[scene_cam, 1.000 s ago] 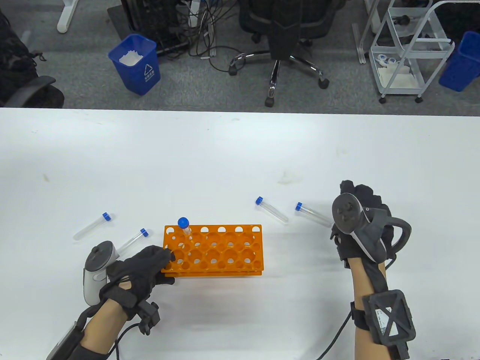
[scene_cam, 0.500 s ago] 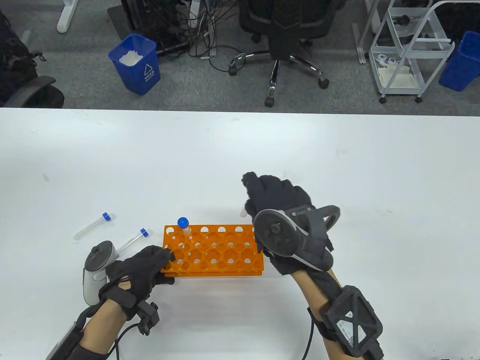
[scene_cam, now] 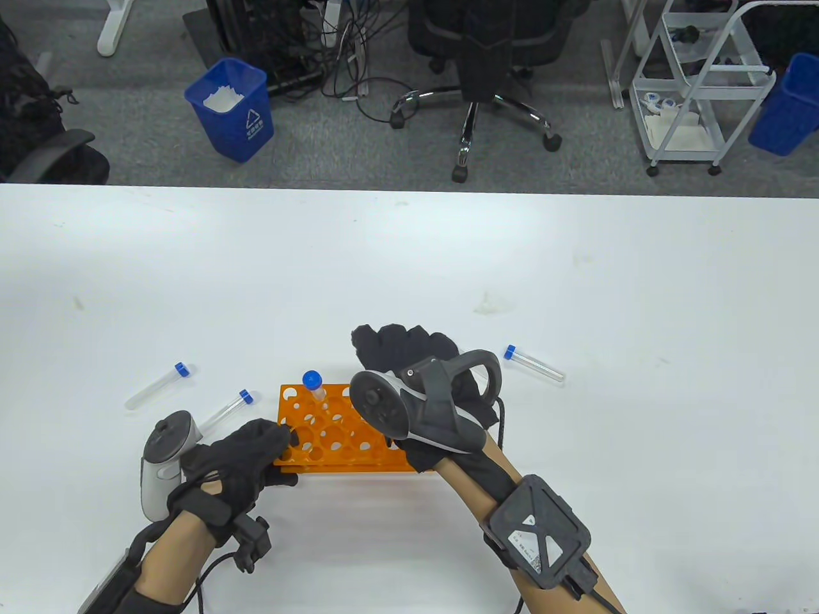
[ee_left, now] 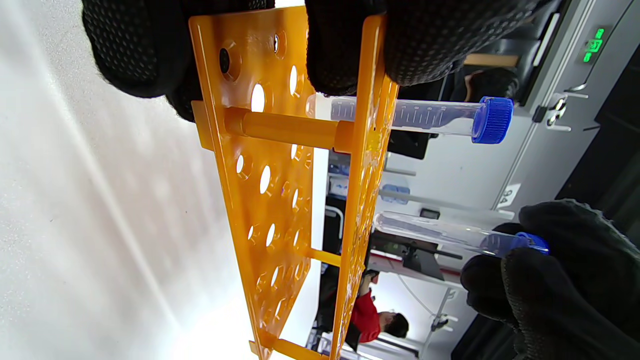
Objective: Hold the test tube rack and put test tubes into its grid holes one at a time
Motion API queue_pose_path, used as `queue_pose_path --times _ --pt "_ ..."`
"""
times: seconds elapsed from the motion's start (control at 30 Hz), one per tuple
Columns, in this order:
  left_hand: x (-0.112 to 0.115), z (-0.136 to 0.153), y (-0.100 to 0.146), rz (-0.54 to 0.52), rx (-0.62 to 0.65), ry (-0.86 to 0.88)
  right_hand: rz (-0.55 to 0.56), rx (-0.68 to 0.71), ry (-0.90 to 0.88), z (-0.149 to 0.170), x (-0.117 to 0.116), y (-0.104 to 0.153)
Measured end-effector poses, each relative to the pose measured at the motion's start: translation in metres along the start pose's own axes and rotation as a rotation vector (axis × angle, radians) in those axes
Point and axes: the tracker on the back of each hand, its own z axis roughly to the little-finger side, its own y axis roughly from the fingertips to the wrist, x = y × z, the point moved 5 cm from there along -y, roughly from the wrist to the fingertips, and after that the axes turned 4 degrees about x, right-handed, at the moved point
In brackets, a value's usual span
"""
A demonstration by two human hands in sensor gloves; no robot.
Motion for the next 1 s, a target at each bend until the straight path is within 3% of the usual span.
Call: queue_pose_path --times 0.47,1.0 --pt "0.0 0.0 0.001 0.0 0.004 -0.005 -0.102 0.03 0.088 -0.01 -0.035 0.002" --pt "-0.002 -0.001 0.001 -0.019 0.013 -0.005 -0.079 0.063 0.152 -0.018 -0.038 0.006"
